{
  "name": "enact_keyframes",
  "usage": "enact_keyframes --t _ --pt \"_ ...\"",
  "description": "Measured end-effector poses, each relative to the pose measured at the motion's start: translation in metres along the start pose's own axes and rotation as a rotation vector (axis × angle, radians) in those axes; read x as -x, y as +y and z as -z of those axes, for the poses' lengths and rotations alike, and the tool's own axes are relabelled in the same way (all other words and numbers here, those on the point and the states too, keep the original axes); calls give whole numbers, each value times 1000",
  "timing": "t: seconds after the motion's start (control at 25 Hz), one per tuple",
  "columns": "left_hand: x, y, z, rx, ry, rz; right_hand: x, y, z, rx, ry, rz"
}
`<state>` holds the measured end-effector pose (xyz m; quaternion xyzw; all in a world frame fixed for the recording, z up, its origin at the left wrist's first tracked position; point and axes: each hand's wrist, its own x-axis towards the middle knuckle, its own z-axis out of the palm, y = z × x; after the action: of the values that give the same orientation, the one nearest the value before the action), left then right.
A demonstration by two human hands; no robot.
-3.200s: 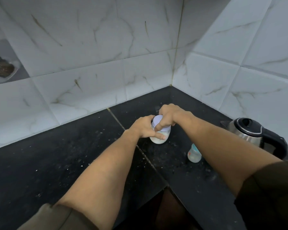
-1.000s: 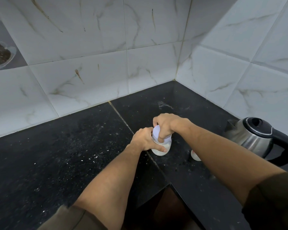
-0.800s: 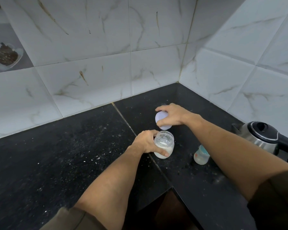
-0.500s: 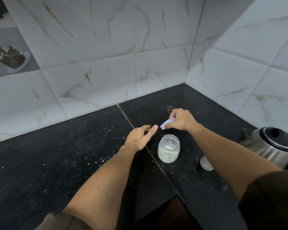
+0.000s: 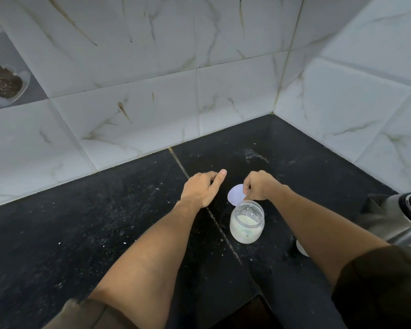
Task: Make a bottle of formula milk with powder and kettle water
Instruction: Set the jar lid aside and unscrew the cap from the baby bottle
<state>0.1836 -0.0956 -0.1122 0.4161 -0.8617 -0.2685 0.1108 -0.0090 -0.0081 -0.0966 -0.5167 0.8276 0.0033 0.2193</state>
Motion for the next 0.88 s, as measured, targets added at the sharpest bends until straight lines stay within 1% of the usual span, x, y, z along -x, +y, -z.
enact_keyframes --t 0.08,0.24,0.44,0.52,0.64,0.72,0.76,0.88 --pt "-5 10 1 -4 13 -20 3 5 2 -4 -2 7" --pt "-6 36 7 2 46 -94 24 15 27 -24 54 2" --pt "6 101 4 -51 10 -262 82 51 71 -7 165 -94" --pt "15 134 -2 -64 -19 -339 109 68 79 3 147 -137" --pt "29 171 -16 -30 -65 -395 142 84 82 -17 50 -189" --pt "39 184 -29 -6 -118 -396 158 89 76 -16 -32 -186" --pt "43 187 -36 4 -144 -387 164 91 70 27 -60 -176" --pt "55 186 -59 20 -229 -340 176 94 45 137 -65 -138"
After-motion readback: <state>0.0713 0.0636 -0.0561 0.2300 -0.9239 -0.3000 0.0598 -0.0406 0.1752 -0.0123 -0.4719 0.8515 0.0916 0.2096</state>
